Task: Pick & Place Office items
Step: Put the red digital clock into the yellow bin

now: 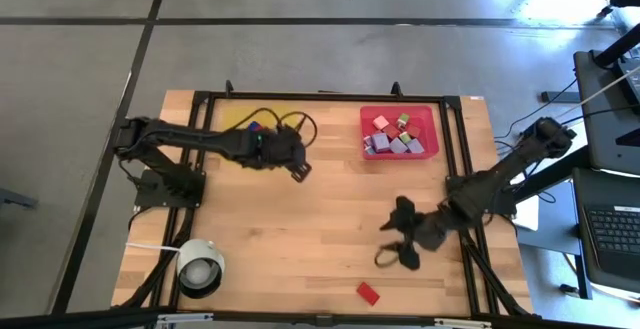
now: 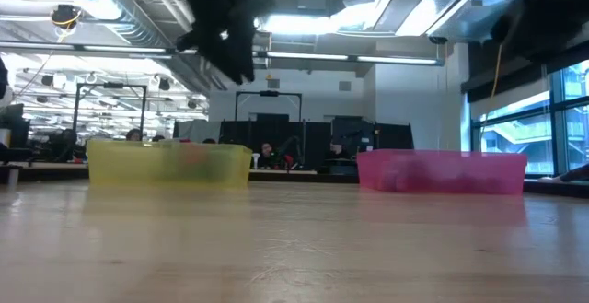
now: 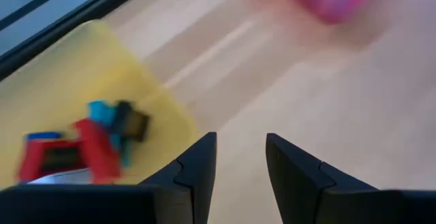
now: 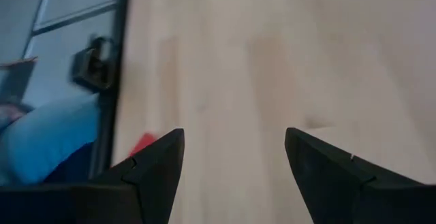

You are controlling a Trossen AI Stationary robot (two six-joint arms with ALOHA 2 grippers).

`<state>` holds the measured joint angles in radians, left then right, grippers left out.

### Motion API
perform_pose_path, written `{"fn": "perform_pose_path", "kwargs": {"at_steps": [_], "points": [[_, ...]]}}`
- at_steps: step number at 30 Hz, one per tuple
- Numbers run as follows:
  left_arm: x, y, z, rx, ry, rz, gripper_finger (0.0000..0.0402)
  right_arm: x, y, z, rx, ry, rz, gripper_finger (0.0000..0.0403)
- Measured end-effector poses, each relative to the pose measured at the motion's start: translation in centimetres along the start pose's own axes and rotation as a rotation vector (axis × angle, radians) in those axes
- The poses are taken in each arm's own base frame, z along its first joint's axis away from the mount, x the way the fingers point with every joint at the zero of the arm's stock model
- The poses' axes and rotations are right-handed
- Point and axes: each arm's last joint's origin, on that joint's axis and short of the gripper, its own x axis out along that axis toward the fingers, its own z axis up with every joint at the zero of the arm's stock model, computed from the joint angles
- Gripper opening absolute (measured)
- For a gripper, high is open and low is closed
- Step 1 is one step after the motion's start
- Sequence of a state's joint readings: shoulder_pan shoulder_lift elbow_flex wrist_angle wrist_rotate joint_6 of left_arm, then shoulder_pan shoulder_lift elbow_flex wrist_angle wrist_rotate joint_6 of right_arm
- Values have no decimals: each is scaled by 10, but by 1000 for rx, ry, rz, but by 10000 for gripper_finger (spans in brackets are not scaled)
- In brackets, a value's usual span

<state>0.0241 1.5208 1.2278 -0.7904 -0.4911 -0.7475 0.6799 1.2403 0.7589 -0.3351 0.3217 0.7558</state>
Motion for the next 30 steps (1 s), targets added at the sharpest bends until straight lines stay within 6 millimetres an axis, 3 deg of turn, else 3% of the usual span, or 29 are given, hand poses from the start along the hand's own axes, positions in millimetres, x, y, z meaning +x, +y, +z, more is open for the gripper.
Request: {"fn": "perform_pose_path", "kwargs": {"at_steps": [8,16,30], "points": [[-26,-40,-23,62,-86,-181,126,31,39,-37,-212,31,94,258],[-47,-61,-46,128,-114,-264,124,66,67,-70,-364,-25,185,263],[-58,-69,-60,179,-111,-303,127,95,71,-92,-379,-19,201,317]]}}
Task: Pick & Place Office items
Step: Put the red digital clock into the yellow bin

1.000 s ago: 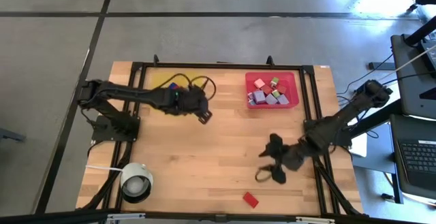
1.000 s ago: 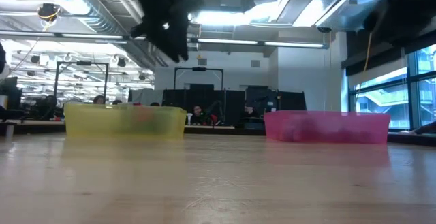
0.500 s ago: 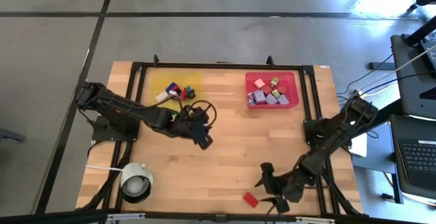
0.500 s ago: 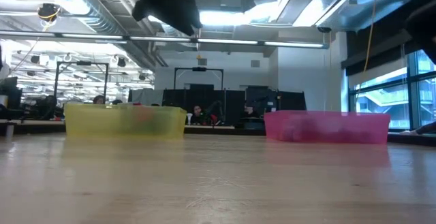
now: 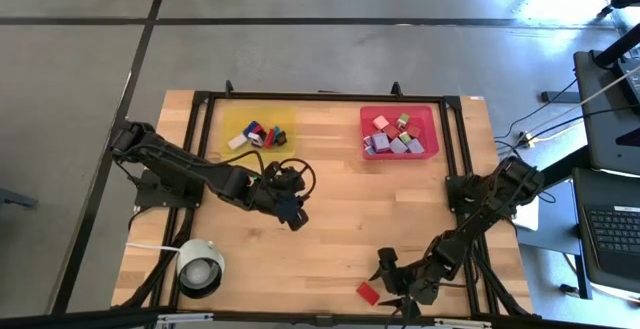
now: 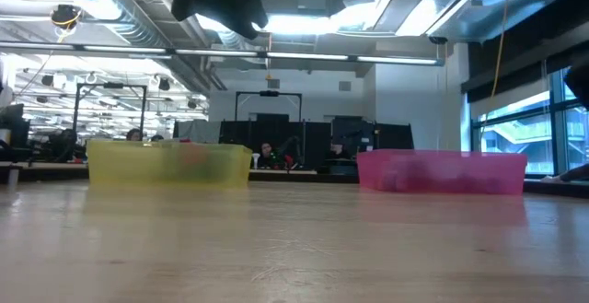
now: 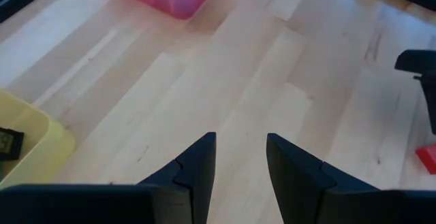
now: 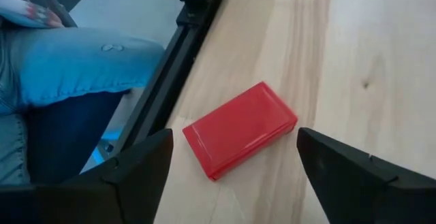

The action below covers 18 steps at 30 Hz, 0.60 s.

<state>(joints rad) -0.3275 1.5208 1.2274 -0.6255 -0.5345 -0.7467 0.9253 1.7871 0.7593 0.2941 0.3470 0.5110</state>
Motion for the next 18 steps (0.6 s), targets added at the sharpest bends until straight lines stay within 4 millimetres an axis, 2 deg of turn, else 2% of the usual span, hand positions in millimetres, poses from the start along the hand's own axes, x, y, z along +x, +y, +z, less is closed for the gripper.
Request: {"fn": "perform_pose_path", "kwargs": {"at_steps": [8,18], "points": [[0,0,0,21,-1,5,127,15,-1,-13,-7,33,10,320],[0,1,0,21,-9,15,128,22,-8,-17,-172,13,-96,320]]}}
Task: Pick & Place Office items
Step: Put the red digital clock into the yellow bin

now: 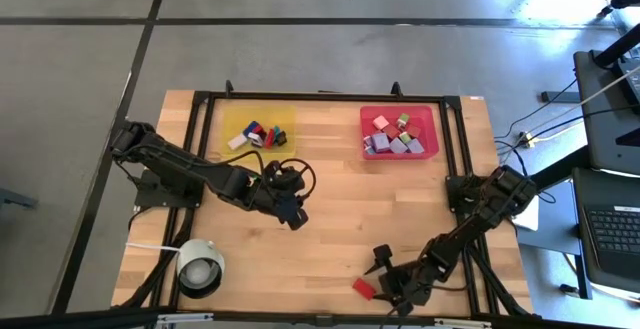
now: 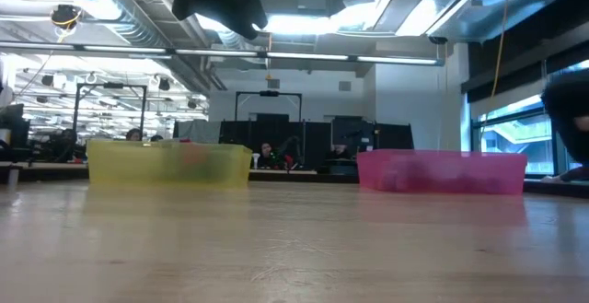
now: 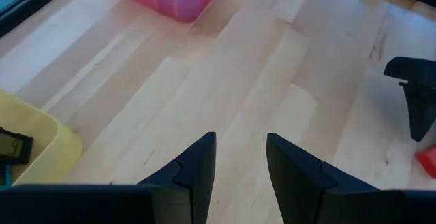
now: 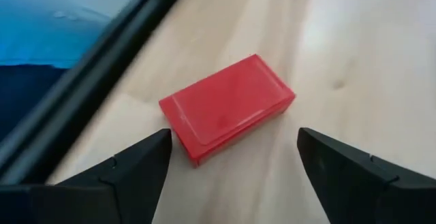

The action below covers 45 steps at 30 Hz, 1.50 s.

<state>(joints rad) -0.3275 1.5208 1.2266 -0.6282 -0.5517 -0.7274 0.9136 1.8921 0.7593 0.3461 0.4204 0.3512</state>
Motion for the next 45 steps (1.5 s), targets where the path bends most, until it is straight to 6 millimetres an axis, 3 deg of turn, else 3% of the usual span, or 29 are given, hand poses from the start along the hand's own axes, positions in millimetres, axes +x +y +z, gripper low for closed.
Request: {"fn": "perform_pose_path", "kwargs": {"at_steps": [7,12,18,28,45], "points": [[0,0,0,0,-4,6,127,4,-15,6,-65,-39,-160,320],[0,0,0,-1,-4,6,127,8,-28,10,27,-30,-150,320],[0,1,0,2,-1,7,127,1,-22,18,119,-60,-74,320],[0,1,0,-1,-1,7,127,6,-21,14,244,-105,-130,320],[0,1,0,2,-1,7,127,26,-23,3,192,-150,-170,320]]}}
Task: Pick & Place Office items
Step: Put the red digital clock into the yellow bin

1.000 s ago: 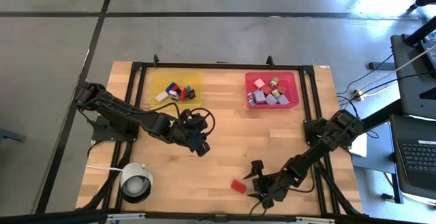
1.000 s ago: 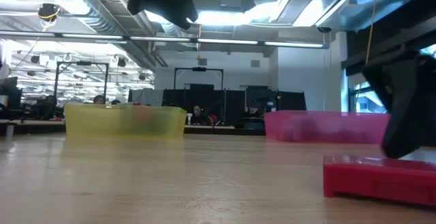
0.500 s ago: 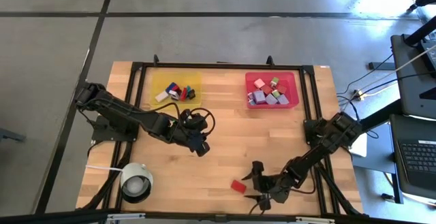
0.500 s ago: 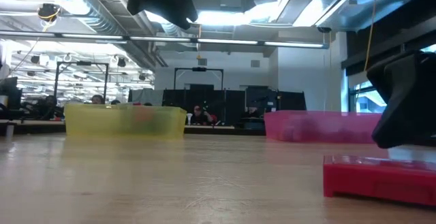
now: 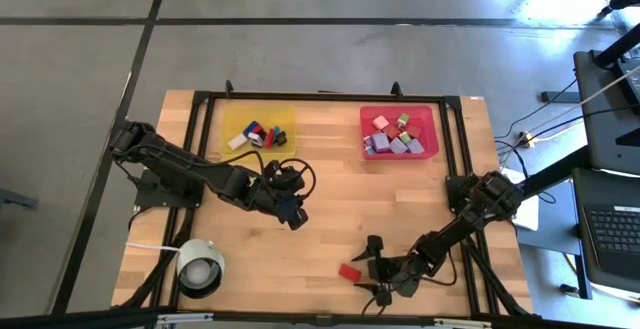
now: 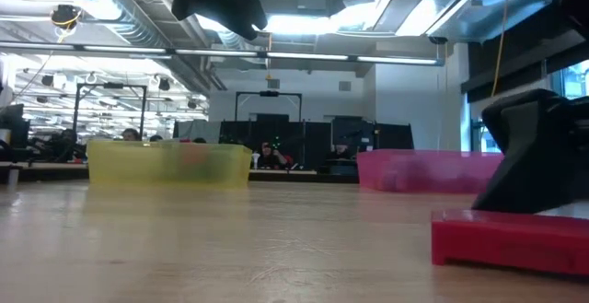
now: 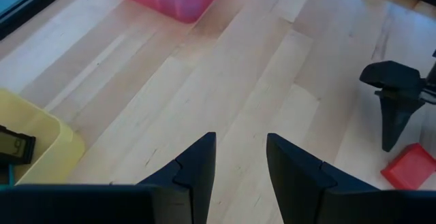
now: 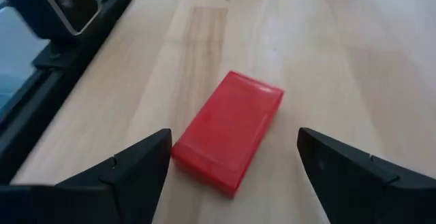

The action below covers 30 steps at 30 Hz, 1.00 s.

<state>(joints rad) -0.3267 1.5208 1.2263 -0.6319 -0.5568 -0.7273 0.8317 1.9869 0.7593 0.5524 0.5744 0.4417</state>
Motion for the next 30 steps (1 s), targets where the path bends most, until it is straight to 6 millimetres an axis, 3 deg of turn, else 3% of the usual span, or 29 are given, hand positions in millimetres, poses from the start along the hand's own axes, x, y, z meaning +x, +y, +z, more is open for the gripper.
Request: {"fn": "perform_pose_path", "kwargs": {"at_steps": [10,17,21,30], "points": [[0,0,0,0,0,0,127,3,-6,3,-118,-12,-51,320],[0,0,0,16,0,0,127,7,-13,3,87,66,2,309],[0,0,0,16,0,0,127,8,-16,3,170,81,-8,285],[0,0,0,16,0,0,127,9,-19,2,135,61,-64,201]]}}
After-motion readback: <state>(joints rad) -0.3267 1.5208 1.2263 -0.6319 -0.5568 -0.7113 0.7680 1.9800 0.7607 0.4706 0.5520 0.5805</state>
